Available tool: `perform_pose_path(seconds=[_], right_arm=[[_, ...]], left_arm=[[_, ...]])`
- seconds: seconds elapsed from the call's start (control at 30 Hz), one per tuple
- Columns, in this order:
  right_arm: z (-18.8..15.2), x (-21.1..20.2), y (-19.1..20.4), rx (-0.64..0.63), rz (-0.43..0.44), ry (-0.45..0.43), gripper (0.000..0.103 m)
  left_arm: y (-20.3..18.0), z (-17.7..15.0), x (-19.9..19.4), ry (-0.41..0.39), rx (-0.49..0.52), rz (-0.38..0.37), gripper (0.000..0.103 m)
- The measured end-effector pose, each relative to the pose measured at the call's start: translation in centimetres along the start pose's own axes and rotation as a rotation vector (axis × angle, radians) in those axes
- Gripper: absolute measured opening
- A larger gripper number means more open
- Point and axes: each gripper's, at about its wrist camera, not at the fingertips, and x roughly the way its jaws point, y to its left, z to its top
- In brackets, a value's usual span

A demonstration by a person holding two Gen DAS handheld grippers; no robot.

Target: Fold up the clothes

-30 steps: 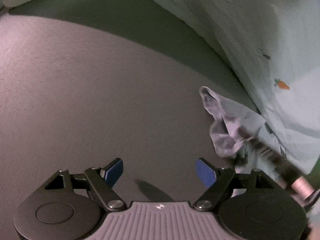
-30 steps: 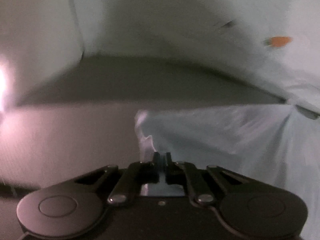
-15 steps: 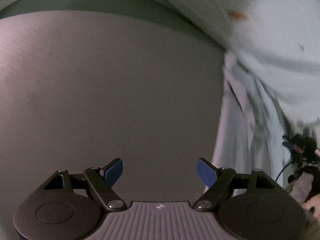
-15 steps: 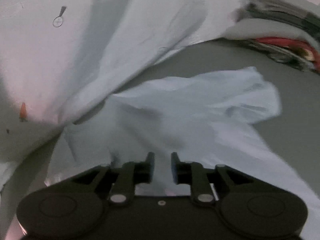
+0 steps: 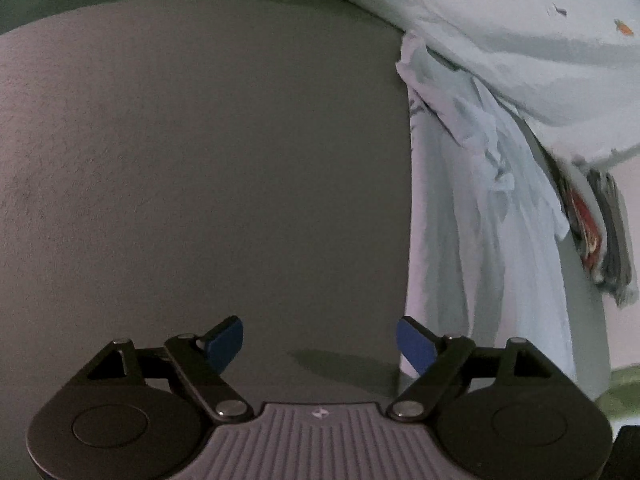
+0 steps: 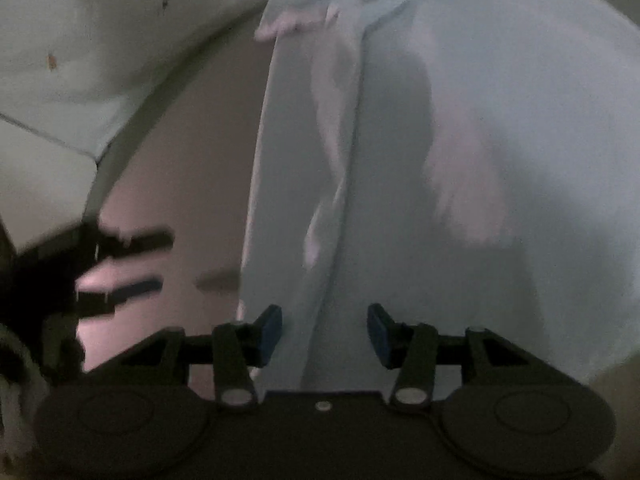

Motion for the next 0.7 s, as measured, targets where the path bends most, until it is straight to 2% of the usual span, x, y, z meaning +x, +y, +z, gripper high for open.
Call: perform_pose_path(seconds=[0.1,0.17,0.2,0.27,0.37,0.43,0.5,0.57,0.6,0.67,0.7], right_arm=[[-1.8,0.4,2.5,-0.053,-0.057,-0.025,0.050],[-2.1,0.6,3.5,-0.089,-0.075,-0.042,0.025],[-2.5,0.7,4.0,-0.110,-0.084,-0.050,0.004],[-3.0,0.3,4.6,-0.137,-0.090,-0.084,0.003],[-2.1,-2.9,3.9,-0.082,-0.076,-0.173,0.003],[-1.8,-5.4,2.7,-0.079,-0.145,-0.237,0.003],[-1.2,-6.5,0.7,-0.060,-0.215,-0.263,0.003],[-0.4,-6.1,-2.7,0.016,-0.219,-0.206,0.006],[-0.1,-5.5,-4.1,0.050,-0.216,-0.160,0.012],[-0.2,-4.8,-5.2,0.054,-0.251,-0.130,0.026],[-0.3,-4.5,-5.5,0.042,-0.267,-0.121,0.029]], left_arm=[[0.8,-0.6,0.2,0.031,0.052,-0.022,0.085],[0.9,-0.5,0.2,0.044,0.088,-0.037,0.087],[0.9,-0.5,0.2,0.050,0.102,-0.042,0.087],[0.9,-0.4,0.2,0.060,0.118,-0.050,0.087],[0.6,-0.1,0.2,0.064,0.137,-0.069,0.087],[0.3,-0.1,0.1,0.064,0.143,-0.076,0.087],[-0.2,-0.2,0.3,0.068,0.146,-0.084,0.087],[-0.7,-0.4,0.2,0.072,0.157,-0.089,0.087],[-1.2,-0.6,0.2,0.073,0.169,-0.087,0.087],[-2.3,-1.0,0.2,0.069,0.197,-0.074,0.087],[-3.0,-1.3,0.2,0.065,0.211,-0.067,0.087]])
